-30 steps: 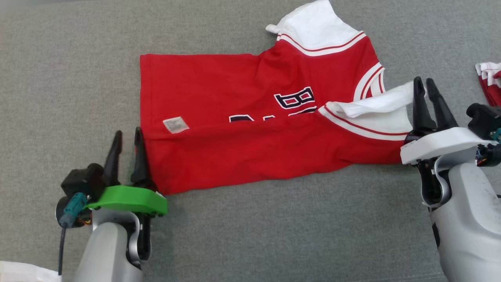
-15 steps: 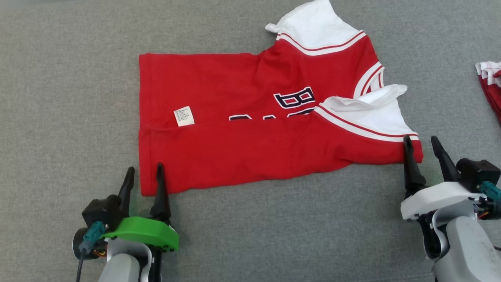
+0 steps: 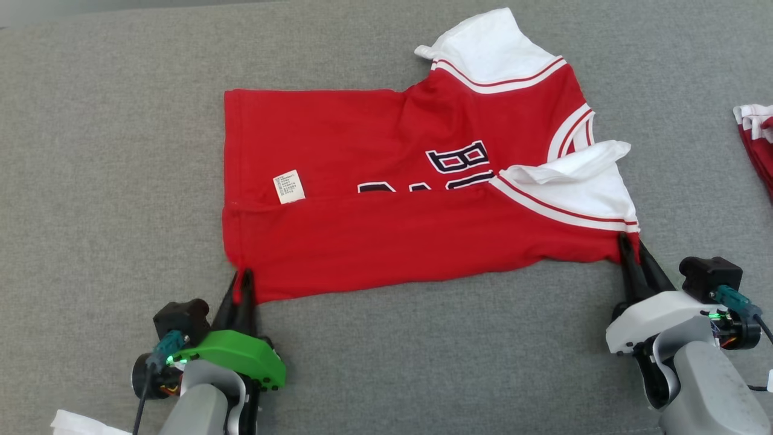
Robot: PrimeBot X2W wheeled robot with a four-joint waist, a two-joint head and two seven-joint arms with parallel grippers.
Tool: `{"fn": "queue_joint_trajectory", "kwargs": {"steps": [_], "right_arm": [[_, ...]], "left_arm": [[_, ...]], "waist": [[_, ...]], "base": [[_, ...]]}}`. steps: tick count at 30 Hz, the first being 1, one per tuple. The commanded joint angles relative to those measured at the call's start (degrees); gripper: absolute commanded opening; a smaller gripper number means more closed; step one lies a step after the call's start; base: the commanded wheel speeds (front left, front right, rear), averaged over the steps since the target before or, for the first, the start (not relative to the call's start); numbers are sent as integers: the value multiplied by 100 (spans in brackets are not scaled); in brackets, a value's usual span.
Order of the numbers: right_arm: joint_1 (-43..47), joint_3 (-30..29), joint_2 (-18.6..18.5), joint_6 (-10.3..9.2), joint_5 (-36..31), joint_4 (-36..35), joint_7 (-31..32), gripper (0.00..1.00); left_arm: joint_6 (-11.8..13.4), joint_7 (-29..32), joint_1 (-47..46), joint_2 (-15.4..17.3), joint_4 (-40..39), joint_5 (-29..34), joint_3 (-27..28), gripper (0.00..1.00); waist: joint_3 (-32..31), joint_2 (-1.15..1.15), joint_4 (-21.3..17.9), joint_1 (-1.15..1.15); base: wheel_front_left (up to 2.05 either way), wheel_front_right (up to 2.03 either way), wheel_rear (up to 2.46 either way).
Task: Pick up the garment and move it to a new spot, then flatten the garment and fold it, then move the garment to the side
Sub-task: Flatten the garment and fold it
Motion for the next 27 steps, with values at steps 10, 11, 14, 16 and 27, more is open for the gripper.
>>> {"fn": "queue_joint_trajectory", "kwargs": {"steps": [10, 11, 14, 16, 27], "right_arm": [[40, -143, -309, -13, 590, -413, 28, 0], [122, -113, -327, -13, 650, -407, 28, 0], [426, -22, -428, -13, 848, -313, 27, 0], [615, -4, -488, -14, 943, -274, 27, 0], [914, 127, -592, -11, 1129, -116, 27, 100]], "left_arm": [[-188, 118, 72, -21, -164, 100, 424, 0], [-203, 118, 148, -23, -209, 135, 458, 0], [-238, 118, 434, -23, -320, 207, 520, 0], [-245, 118, 641, -23, -317, 190, 502, 0], [27, 118, 1059, -32, -706, -365, 159, 100]], "waist": [[-679, 0, 107, 0], [-750, 0, 119, 0], [-1010, 0, 155, 0], [-1125, 0, 173, 0], [-840, 0, 217, 0]], "base": [[0, 0, 0], [0, 0, 0], [0, 0, 0], [0, 0, 0], [0, 0, 0]]}}
